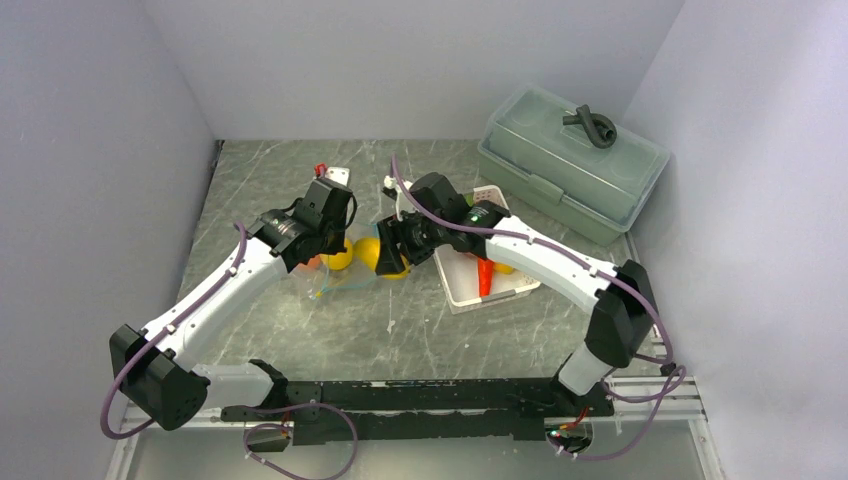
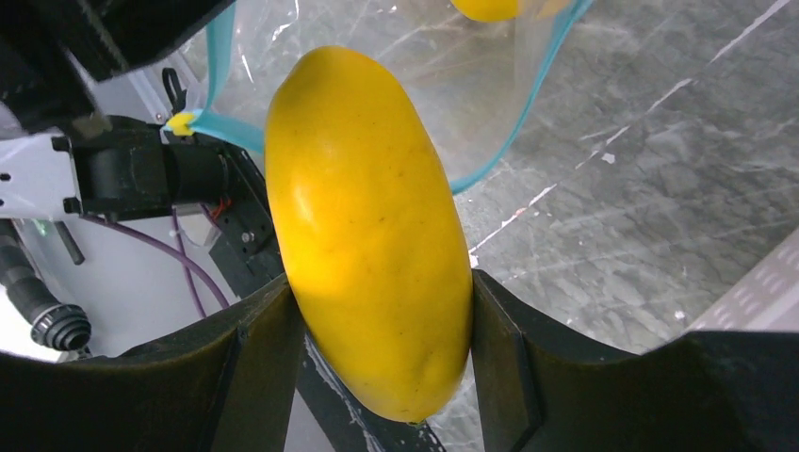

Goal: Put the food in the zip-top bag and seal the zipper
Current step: Place the fake fruit in the zipper food storage bag.

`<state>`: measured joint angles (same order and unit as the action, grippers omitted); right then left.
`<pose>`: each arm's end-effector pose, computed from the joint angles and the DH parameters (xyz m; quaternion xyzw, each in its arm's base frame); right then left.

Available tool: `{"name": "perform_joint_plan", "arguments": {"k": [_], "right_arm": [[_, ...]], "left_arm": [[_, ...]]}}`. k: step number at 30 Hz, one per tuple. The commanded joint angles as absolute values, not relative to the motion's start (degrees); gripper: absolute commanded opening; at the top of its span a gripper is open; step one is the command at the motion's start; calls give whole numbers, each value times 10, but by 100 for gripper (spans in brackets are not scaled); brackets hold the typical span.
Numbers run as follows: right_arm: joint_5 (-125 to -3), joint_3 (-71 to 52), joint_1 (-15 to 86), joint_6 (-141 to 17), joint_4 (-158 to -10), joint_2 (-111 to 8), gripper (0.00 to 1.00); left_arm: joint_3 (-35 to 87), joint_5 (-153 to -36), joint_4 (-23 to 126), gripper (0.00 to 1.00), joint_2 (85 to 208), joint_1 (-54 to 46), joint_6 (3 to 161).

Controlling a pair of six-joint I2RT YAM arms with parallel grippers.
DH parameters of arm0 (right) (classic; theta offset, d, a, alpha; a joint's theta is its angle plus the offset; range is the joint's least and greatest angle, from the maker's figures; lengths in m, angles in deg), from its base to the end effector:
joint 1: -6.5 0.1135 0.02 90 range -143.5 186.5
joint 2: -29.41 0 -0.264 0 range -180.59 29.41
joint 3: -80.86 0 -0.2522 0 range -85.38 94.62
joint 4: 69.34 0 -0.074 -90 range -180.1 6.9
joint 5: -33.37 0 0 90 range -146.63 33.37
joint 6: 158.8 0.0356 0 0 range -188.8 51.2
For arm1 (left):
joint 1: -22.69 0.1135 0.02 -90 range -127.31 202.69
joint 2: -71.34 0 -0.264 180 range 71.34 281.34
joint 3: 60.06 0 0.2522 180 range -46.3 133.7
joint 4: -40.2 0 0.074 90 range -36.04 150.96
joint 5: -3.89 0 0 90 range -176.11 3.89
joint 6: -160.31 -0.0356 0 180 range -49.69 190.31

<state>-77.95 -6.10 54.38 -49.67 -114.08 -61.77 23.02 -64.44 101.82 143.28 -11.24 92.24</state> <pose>0.2292 0.2728 0.3127 -0.2953 0.8543 0.3582 0.2339 0.2179 -0.1307 0.3306 0.0334 0.9259 0.0008 0.3762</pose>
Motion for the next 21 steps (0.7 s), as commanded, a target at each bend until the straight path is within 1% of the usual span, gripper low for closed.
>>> {"name": "perform_joint_plan", "arguments": {"k": [1, 9, 12, 21], "right_arm": [[-790, -12, 545, -451, -1132, -652, 37], [-798, 21, 550, -405, -1109, -697, 38], [-779, 40, 554, -390, -1114, -712, 38], [-748, 44, 557, -322, -1077, -733, 38]], "left_arm": [[230, -647, 1009, 0, 1421, -111, 925], [231, -650, 1009, 0, 1422, -110, 925], [230, -651, 1009, 0, 1422, -110, 925], [231, -653, 1009, 0, 1420, -111, 926]]}}
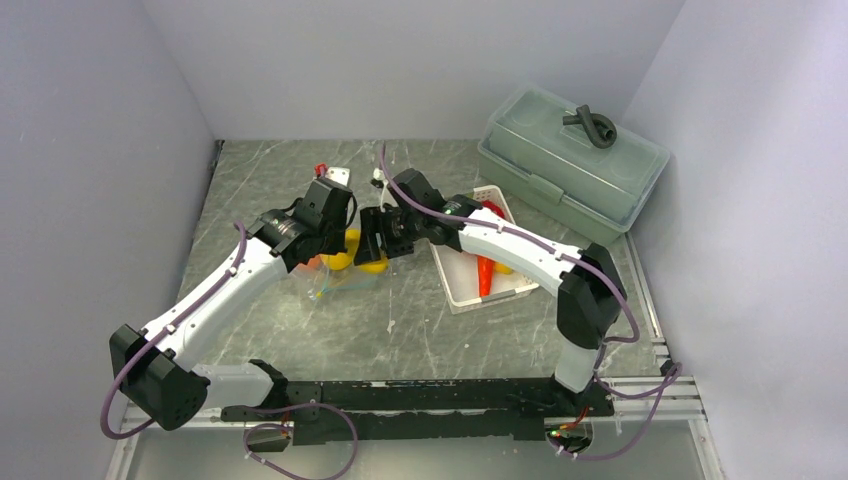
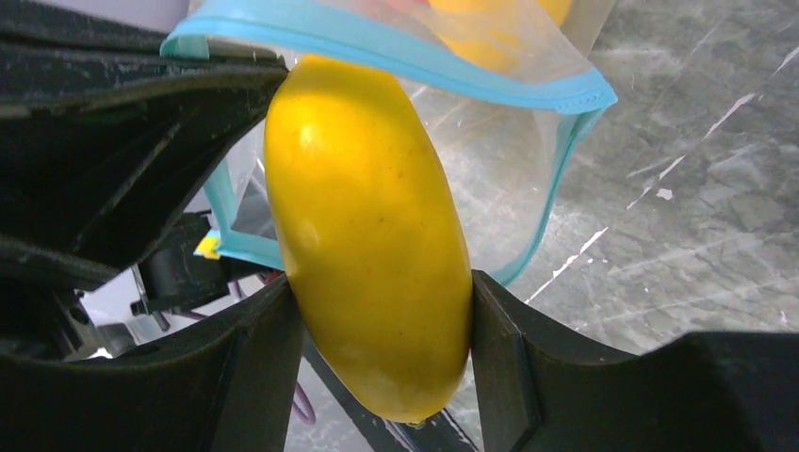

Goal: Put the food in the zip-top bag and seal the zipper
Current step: Place the fake fruit in the zipper food storage bag.

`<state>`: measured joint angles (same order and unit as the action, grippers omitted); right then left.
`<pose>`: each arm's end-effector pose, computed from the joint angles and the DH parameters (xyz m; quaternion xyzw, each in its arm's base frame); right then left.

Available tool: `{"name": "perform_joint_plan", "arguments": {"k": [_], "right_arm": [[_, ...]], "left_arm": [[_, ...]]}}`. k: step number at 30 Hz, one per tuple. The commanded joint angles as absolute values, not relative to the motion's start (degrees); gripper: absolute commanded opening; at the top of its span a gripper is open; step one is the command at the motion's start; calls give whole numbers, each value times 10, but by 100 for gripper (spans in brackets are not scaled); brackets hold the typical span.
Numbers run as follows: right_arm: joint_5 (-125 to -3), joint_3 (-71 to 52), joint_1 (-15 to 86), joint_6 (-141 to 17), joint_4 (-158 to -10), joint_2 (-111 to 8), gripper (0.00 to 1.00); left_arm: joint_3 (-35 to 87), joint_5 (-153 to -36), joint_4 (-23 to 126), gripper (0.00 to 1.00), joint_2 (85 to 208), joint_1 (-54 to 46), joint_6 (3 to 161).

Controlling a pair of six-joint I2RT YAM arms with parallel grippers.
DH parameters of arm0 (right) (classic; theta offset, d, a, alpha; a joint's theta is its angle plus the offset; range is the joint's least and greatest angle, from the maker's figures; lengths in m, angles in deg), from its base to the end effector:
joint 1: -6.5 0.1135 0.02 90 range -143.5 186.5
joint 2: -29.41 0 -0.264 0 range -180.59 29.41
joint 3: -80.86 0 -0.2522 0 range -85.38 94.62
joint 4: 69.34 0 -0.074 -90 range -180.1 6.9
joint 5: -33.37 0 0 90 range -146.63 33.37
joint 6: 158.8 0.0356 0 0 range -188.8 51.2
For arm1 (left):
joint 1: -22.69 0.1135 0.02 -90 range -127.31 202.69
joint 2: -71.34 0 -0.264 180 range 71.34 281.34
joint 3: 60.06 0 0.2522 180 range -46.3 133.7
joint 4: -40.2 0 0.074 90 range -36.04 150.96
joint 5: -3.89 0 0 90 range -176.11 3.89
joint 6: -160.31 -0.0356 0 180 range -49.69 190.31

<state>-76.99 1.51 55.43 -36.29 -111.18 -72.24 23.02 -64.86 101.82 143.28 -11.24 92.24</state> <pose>0.2562 0.3129 0.2946 -0.1988 0.8827 0.3796 0.1927 0.2178 -0.1310 0.3305 0.0347 0.9264 -0.0023 0.3749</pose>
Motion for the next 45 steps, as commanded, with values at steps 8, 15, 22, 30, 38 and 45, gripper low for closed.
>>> {"name": "perform_joint_plan", "arguments": {"k": [8, 15, 22, 30, 38, 45], "right_arm": [[-730, 49, 566, -285, -1057, -751, 43], [-712, 50, 576, -259, -1031, -763, 49], [-697, 68, 583, -249, -1024, -778, 63], [-697, 55, 584, -253, -1014, -770, 76], [-681, 38, 583, -274, -1027, -741, 78], [-653, 9, 583, -301, -1046, -698, 78]], "left_arm": [[232, -653, 1010, 0, 1421, -110, 926], [231, -653, 1009, 0, 1422, -111, 926], [231, -652, 1011, 0, 1422, -110, 926], [232, -651, 1011, 0, 1423, -111, 926], [230, -651, 1011, 0, 1424, -111, 926], [231, -652, 1011, 0, 1426, -111, 926]]}}
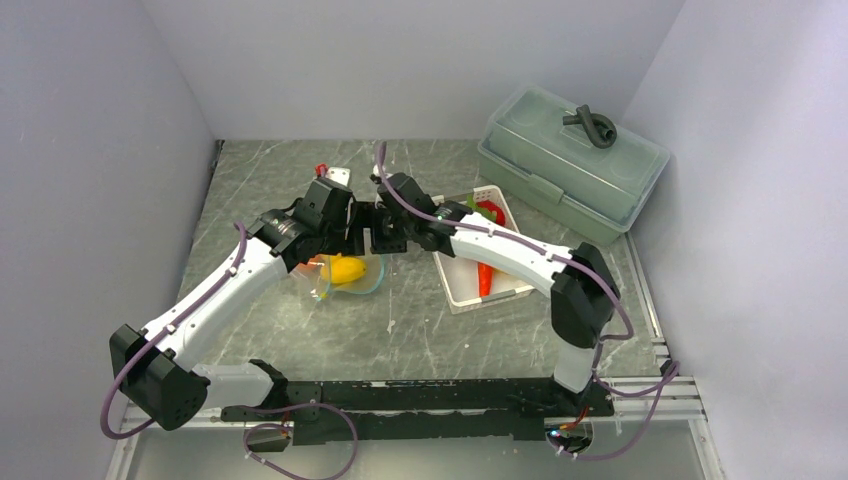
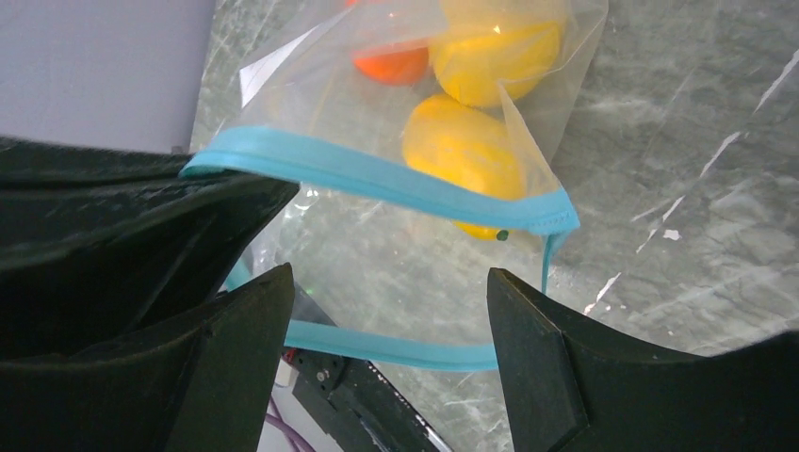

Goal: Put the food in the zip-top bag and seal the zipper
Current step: Adjust the zipper food storage bag at the center of the board.

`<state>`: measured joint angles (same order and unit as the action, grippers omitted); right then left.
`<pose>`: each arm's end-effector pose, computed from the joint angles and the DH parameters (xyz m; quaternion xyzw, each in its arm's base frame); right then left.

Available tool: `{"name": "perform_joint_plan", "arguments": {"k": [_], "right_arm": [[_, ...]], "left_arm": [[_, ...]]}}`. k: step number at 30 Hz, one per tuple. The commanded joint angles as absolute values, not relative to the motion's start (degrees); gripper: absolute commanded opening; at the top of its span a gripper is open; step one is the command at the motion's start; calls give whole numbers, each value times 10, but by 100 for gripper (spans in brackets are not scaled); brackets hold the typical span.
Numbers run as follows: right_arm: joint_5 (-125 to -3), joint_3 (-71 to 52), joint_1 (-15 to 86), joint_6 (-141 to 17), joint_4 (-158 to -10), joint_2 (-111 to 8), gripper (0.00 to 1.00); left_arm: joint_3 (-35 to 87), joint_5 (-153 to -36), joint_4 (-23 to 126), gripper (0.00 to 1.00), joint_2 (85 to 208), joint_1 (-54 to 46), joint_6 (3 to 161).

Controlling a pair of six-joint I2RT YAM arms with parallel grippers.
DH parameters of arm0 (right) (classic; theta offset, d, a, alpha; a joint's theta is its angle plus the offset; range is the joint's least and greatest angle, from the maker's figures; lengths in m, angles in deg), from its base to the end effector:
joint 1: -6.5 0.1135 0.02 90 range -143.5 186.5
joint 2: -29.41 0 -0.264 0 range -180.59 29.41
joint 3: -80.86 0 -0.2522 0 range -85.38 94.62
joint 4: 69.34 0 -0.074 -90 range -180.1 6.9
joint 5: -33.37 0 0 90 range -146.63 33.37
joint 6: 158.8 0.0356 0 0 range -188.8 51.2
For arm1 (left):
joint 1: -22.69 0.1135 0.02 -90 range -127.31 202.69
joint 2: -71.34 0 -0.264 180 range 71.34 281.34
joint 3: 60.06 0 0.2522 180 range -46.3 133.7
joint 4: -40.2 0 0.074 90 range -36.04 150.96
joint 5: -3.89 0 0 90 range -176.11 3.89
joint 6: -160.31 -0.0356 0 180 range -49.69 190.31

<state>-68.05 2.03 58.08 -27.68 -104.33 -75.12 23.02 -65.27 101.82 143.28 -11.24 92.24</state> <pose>0.2576 0.3361 0.2867 -0.1248 0.8880 0.3755 0.2344 0.2177 -0.1312 0.3305 0.0359 0.9269 -0.0054 0.3735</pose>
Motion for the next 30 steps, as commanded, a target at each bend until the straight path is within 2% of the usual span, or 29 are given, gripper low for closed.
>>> {"name": "perform_joint_plan", "arguments": {"k": [1, 14, 30], "right_arm": [[-649, 4, 583, -305, -1049, -692, 78], [-585, -73, 581, -300, -1062, -640, 68], [-615, -116, 581, -257, -1009, -678, 52]], "left_arm": [[232, -652, 1011, 0, 1426, -110, 926], [232, -652, 1011, 0, 1430, -111, 926], [231, -649, 1012, 0, 1428, -111, 926]]}}
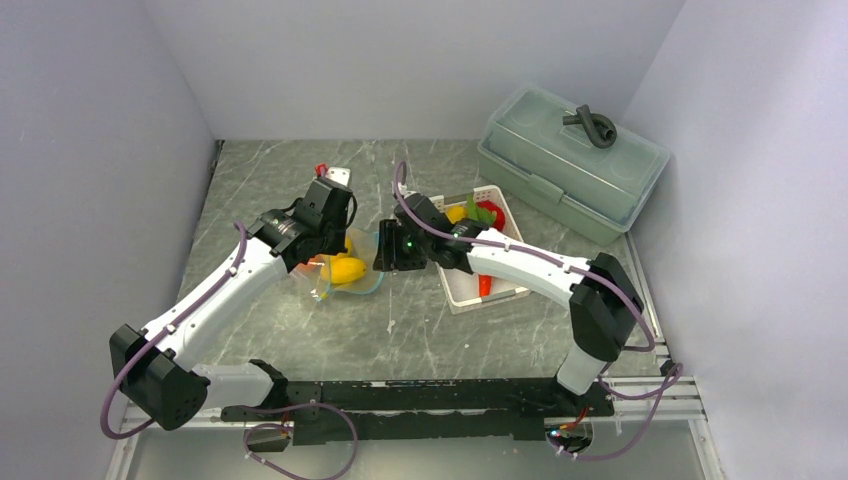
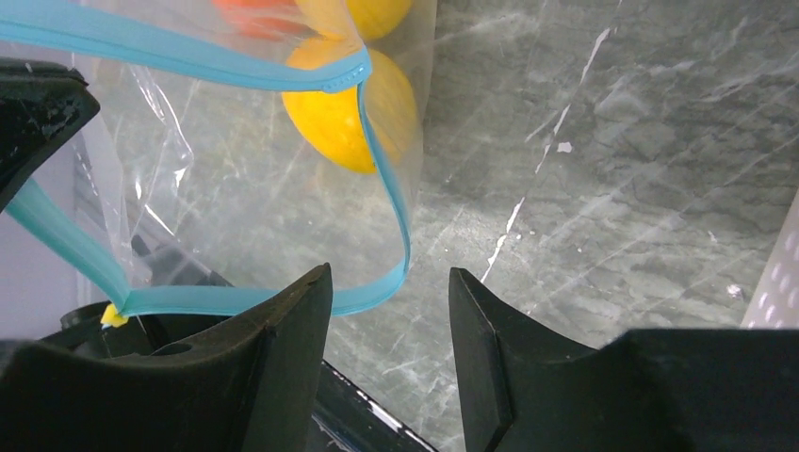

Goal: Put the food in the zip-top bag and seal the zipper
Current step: Adjust the zipper food storage bag at the center of the board.

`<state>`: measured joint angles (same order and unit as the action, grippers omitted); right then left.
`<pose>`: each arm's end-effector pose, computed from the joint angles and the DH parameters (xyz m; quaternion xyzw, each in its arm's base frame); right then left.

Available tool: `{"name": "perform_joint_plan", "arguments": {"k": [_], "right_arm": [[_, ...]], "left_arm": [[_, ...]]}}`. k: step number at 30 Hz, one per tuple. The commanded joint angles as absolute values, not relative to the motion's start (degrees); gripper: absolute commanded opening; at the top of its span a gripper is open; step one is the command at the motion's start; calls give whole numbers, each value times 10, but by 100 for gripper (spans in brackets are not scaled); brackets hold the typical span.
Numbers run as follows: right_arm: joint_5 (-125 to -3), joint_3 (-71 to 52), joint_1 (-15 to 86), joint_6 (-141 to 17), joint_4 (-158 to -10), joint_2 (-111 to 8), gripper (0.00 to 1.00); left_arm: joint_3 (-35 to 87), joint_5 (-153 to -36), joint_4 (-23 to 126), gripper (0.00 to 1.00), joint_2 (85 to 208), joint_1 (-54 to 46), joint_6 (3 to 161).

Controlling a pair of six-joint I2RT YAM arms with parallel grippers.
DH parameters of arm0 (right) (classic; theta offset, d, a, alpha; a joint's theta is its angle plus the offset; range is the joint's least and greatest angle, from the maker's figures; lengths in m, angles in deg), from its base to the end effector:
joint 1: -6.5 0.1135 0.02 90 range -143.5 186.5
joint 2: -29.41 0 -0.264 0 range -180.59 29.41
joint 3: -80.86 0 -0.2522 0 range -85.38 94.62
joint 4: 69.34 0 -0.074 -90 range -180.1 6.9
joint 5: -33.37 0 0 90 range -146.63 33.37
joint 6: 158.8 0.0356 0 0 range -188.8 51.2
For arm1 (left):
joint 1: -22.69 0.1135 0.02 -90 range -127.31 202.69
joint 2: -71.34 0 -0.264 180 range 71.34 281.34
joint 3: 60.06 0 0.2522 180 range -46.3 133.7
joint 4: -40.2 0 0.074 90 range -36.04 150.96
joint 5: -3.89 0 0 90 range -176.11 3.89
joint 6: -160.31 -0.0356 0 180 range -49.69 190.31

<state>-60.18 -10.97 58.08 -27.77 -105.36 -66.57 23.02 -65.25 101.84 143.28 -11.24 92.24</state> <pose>0.2322 0.2963 0.2659 -0.0966 0.9145 0.3030 0.2501 0.2177 -0.1312 0.3305 0.0359 0.9269 -0.0051 0.3734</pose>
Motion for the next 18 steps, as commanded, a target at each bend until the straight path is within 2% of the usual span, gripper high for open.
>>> {"name": "perform_joint_plan", "arguments": {"k": [1, 7, 12, 18], "right_arm": [[-618, -115, 581, -253, -1006, -682, 51], [-638, -109, 581, -238, -987, -712, 47], [-642, -109, 581, -229, -978, -722, 39], [-628, -112, 581, -235, -986, -701, 12]], "left_arm": [[232, -648, 1011, 0, 1428, -110, 926], [232, -647, 1012, 0, 1428, -111, 926], [232, -646, 1012, 0, 1428, -110, 926], [232, -644, 1013, 0, 1426, -111, 926]]}}
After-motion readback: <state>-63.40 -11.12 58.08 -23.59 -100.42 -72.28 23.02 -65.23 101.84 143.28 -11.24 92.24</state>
